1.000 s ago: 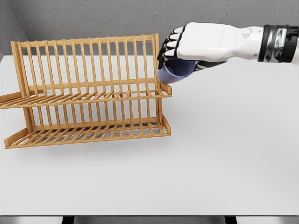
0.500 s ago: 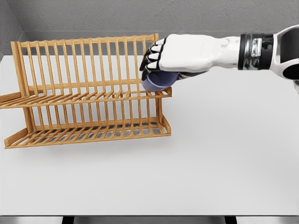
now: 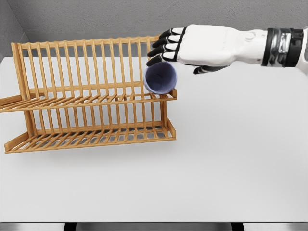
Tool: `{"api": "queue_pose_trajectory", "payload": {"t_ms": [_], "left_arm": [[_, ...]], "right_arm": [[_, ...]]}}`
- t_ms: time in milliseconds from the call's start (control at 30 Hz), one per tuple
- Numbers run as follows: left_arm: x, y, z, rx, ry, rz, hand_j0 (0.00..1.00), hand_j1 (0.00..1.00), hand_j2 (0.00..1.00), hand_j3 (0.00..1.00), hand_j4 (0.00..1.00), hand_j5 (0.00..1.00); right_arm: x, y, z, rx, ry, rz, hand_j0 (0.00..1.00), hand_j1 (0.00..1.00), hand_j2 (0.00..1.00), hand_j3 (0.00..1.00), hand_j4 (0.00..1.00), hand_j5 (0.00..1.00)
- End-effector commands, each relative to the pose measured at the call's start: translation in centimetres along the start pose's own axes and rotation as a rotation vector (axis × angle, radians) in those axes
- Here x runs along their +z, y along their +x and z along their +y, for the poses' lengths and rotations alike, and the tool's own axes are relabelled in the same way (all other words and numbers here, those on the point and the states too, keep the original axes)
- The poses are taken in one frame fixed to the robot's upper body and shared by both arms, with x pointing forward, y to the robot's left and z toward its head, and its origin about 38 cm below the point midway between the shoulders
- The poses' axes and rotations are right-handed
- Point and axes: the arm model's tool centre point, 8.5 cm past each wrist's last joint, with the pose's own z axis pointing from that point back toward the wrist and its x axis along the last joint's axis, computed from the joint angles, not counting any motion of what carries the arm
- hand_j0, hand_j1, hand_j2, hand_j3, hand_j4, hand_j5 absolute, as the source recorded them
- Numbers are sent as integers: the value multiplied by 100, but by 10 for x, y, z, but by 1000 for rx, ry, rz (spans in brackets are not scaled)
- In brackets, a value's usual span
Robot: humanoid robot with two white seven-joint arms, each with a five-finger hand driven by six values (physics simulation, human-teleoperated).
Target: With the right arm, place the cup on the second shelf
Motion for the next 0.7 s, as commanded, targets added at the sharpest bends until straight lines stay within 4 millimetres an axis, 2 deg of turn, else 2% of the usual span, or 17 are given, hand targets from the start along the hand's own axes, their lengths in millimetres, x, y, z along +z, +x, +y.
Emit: {"api": "queue_pose_trajectory", "payload": {"t_ms": [0,33,67,100,133,167,200,233,267,333,433,533,600,667], "left_arm": [[0,-1,0,1,0,1,100,100,100,100,100,100],[0,0,0,0,0,0,100,100,100,100,100,100],[0,0,0,0,0,0,100,100,100,100,100,100],[0,-1,0,1,0,1,100,100,100,100,100,100],[0,0,0,0,0,-2,100,100,100,100,100,100],[0,0,0,0,0,0,100,100,100,100,100,100],[0,0,0,0,0,0,100,100,100,100,100,100],[0,-1,0,1,0,1,100,100,100,100,100,100],[0,0,0,0,0,0,100,100,100,100,100,100],[0,-1,0,1,0,1,100,100,100,100,100,100],[0,-1,0,1,0,0,100,100,100,100,100,100],[0,-1,0,2,0,1,100,100,100,100,100,100],[0,-1,0,-2,-2,0,100,100,100,100,100,100],[0,-1,0,2,-2,1,100,100,100,100,100,100]], "right_arm": [[101,-24,-66,154,-121,229,100,100,100,100,100,100],[149,-30,-54,128,-106,349,100,100,100,100,100,100],[185,-31,-33,75,-67,437,100,100,100,100,100,100],[211,-34,-13,29,-48,496,100,100,100,100,100,100],[221,-38,22,-65,-21,531,100,100,100,100,100,100],[214,-37,67,-180,-15,532,100,100,100,100,100,100],[185,-32,124,-346,-127,511,100,100,100,100,100,100],[160,-23,154,-432,-183,491,100,100,100,100,100,100],[146,-13,173,-471,-182,482,100,100,100,100,100,100],[133,-3,190,-524,-199,468,100,100,100,100,100,100],[131,0,196,-542,-200,469,100,100,100,100,100,100],[112,3,206,-539,-190,478,100,100,100,100,100,100],[111,4,207,-540,-191,477,100,100,100,100,100,100],[115,0,215,-565,-182,495,100,100,100,100,100,100]]}}
